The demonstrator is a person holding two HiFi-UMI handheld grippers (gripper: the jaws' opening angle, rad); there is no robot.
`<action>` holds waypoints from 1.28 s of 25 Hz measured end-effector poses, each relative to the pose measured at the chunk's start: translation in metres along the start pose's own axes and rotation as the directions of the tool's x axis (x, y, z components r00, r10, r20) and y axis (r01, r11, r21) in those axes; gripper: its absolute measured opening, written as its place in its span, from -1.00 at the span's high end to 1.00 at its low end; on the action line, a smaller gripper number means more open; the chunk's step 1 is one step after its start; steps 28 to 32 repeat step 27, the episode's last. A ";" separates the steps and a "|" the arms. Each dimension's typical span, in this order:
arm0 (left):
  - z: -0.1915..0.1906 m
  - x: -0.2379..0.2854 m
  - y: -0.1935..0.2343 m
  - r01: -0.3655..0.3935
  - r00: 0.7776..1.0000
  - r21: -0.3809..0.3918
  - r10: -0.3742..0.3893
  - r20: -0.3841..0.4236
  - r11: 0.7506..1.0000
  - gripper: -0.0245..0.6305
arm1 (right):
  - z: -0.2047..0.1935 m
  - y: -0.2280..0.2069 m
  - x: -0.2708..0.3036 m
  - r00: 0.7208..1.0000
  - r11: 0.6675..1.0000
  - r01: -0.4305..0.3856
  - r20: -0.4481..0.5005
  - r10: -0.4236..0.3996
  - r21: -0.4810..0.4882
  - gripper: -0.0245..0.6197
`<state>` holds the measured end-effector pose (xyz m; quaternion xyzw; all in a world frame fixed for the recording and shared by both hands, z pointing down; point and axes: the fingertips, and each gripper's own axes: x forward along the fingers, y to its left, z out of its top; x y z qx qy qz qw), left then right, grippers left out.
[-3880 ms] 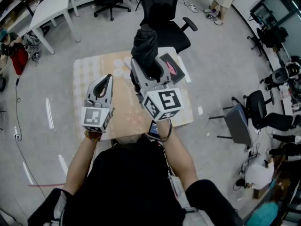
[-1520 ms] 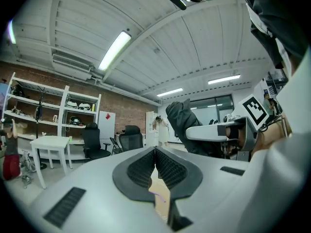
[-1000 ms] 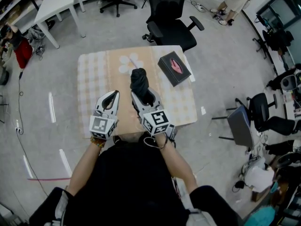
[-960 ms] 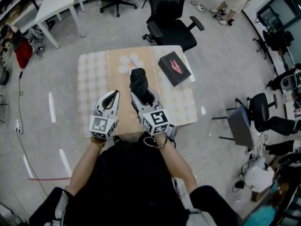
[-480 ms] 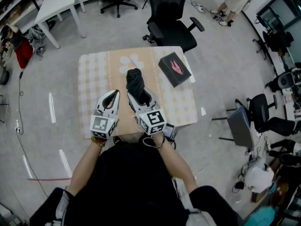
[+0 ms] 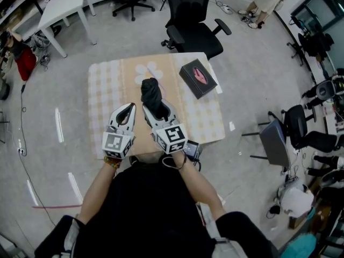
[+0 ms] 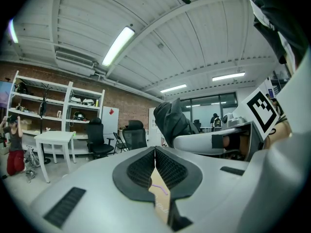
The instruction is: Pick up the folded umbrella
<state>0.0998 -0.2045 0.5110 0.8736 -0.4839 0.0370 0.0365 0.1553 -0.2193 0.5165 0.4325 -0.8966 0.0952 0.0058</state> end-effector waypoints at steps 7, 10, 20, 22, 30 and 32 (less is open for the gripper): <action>-0.001 -0.004 0.003 -0.008 1.000 -0.001 0.008 -0.007 1.000 0.88 | -0.003 0.004 0.003 1.000 1.000 -0.003 0.000 0.003 -0.006 0.31; -0.003 -0.003 0.004 -0.010 1.000 -0.002 0.010 -0.010 1.000 0.88 | -0.002 0.005 0.004 1.000 1.000 -0.006 -0.006 0.006 -0.010 0.31; -0.006 -0.003 0.007 -0.013 1.000 -0.003 0.013 -0.022 1.000 0.88 | -0.004 0.005 0.007 1.000 1.000 -0.005 -0.022 0.005 -0.008 0.31; -0.006 -0.003 0.006 -0.012 1.000 0.000 0.012 -0.022 1.000 0.88 | -0.007 0.004 0.007 1.000 1.000 -0.007 -0.026 0.007 -0.007 0.31; -0.007 0.000 0.005 -0.013 1.000 0.003 0.013 -0.025 1.000 0.88 | -0.004 0.000 0.009 0.999 1.000 0.001 -0.035 -0.001 -0.012 0.31; -0.007 0.000 0.005 -0.013 1.000 0.003 0.013 -0.025 1.000 0.88 | -0.004 0.000 0.009 0.999 1.000 0.001 -0.035 -0.001 -0.012 0.31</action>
